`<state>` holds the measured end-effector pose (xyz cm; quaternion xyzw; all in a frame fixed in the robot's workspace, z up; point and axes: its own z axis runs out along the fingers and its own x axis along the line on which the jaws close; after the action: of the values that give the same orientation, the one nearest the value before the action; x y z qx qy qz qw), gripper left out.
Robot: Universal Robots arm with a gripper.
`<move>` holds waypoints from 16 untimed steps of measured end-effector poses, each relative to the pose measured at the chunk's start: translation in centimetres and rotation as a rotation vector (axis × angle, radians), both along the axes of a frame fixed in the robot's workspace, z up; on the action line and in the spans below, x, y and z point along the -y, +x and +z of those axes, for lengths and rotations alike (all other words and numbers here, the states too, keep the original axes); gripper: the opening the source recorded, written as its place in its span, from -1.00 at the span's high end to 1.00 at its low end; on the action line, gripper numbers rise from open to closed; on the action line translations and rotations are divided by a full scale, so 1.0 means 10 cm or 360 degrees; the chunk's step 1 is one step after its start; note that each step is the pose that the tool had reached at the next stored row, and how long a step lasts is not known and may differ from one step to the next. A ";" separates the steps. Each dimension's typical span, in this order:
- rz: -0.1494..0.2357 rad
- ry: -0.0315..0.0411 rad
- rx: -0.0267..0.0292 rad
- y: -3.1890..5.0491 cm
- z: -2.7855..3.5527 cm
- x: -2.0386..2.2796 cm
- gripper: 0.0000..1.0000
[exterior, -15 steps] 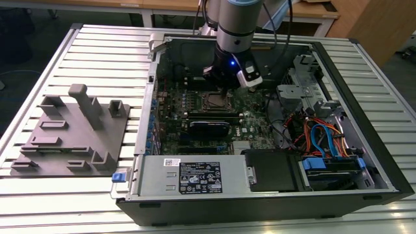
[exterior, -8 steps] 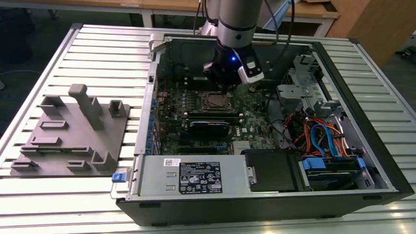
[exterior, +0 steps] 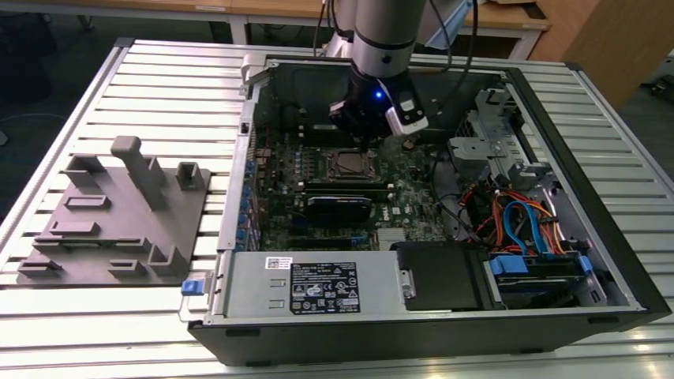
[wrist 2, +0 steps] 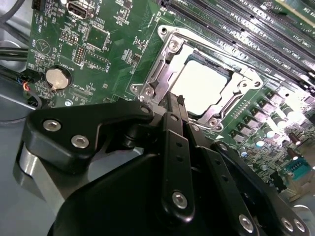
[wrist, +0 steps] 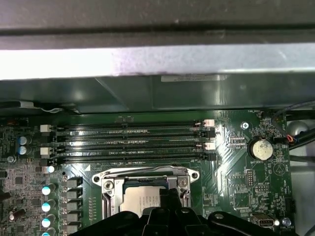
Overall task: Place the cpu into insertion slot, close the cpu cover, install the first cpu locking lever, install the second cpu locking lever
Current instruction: 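Install the second cpu locking lever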
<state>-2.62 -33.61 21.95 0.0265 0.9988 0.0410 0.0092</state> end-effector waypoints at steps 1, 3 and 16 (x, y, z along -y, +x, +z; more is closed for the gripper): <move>0.0000 0.0000 0.00000 0.000 -0.001 0.007 0.80; 0.0000 0.0000 0.00000 0.000 -0.002 0.019 0.80; 0.0000 -0.0003 0.00000 0.000 -0.010 0.080 0.80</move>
<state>-2.62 -34.41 21.85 0.0265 0.9988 0.0402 0.0093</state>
